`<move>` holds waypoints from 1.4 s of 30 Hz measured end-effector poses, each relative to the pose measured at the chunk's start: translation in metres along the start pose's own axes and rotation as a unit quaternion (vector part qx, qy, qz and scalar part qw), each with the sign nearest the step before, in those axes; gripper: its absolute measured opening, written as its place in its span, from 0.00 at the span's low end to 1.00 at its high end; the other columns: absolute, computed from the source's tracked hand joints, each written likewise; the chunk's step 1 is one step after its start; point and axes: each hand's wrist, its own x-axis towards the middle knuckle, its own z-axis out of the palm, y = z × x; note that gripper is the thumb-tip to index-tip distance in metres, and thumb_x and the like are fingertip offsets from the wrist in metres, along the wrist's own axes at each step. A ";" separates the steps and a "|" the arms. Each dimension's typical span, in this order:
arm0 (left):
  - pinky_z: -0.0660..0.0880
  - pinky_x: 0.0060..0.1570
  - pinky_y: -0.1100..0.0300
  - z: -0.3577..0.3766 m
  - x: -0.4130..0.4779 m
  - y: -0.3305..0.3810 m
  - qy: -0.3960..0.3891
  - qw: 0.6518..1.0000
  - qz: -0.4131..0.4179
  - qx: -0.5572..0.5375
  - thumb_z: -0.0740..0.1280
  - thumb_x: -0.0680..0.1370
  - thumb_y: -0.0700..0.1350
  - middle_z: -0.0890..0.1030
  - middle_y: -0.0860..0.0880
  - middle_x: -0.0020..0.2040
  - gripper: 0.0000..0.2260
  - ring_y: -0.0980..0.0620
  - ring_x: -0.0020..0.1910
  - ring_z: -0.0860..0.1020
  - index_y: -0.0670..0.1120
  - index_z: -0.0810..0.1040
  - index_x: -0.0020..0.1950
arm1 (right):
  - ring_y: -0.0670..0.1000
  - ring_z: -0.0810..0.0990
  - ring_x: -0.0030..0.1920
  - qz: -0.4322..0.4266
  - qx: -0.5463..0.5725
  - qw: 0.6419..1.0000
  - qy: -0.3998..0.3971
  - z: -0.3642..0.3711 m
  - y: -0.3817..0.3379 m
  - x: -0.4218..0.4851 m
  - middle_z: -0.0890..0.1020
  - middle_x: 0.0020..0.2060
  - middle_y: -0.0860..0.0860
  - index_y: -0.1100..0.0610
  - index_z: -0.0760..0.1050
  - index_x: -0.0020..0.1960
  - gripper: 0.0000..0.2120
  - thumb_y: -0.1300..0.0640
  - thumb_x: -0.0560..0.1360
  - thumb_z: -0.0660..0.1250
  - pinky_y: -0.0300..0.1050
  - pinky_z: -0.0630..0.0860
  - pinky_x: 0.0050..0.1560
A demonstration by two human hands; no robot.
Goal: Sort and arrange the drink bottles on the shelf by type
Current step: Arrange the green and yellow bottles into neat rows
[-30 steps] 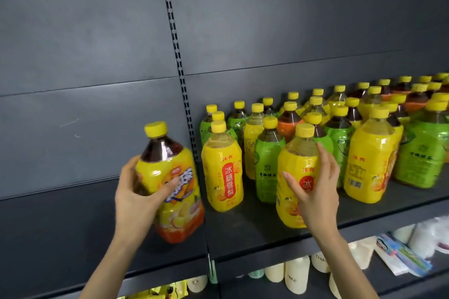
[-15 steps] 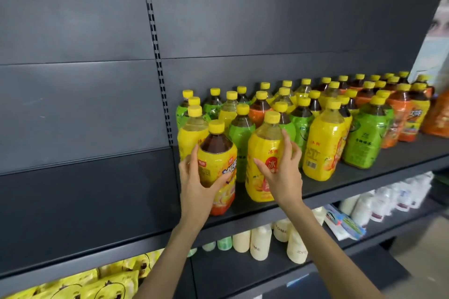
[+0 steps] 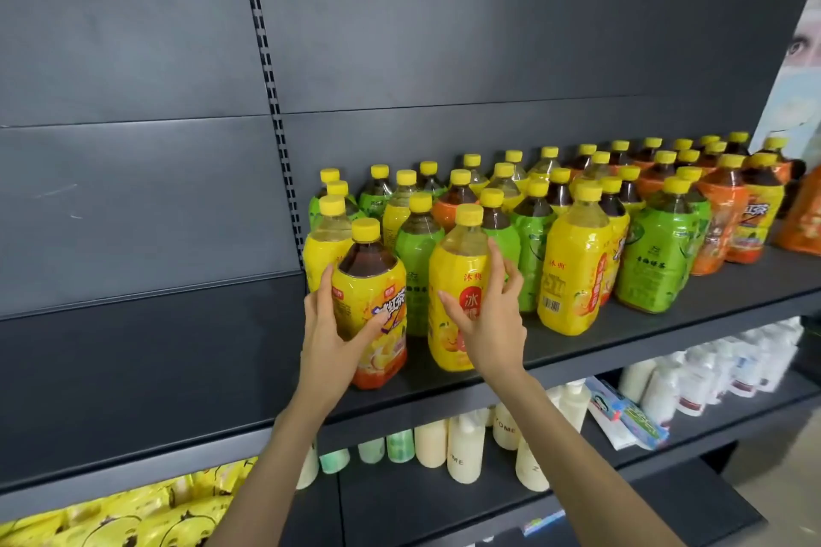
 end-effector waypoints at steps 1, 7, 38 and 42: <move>0.70 0.63 0.45 -0.001 0.000 0.000 -0.001 1.000 -0.003 -0.002 0.69 0.67 0.65 0.63 0.53 0.66 0.40 0.53 0.66 0.67 0.65 0.50 0.73 | 0.57 0.74 0.61 -0.010 0.018 1.000 0.001 0.000 0.002 -0.001 0.57 0.72 0.54 0.35 0.40 0.73 0.41 0.37 0.71 0.64 0.58 0.78 0.48; 0.67 0.60 0.52 0.005 0.012 0.032 0.120 0.987 0.048 0.093 0.65 0.67 0.69 0.62 0.51 0.69 0.42 0.57 0.67 0.63 0.56 0.54 0.75 | 0.50 0.63 0.69 -0.087 0.108 0.990 -0.038 -0.015 0.019 0.008 0.55 0.71 0.49 0.37 0.48 0.73 0.35 0.36 0.72 0.62 0.49 0.74 0.58; 0.76 0.56 0.47 0.003 0.060 0.043 0.064 0.995 0.056 0.057 0.71 0.71 0.60 0.82 0.60 0.51 0.18 0.58 0.53 0.80 0.61 0.73 0.59 | 0.52 0.71 0.52 -0.167 -0.035 0.886 -0.430 0.068 -0.037 0.262 0.72 0.50 0.53 0.57 0.68 0.61 0.18 0.56 0.75 0.70 0.43 0.67 0.50; 0.76 0.54 0.45 0.004 0.060 0.043 0.062 0.995 0.056 0.061 0.67 0.68 0.64 0.82 0.59 0.50 0.22 0.56 0.51 0.80 0.62 0.72 0.60 | 0.51 0.72 0.49 -0.201 -0.015 0.896 -0.395 0.067 -0.037 0.261 0.74 0.48 0.53 0.61 0.71 0.59 0.17 0.57 0.74 0.71 0.41 0.67 0.47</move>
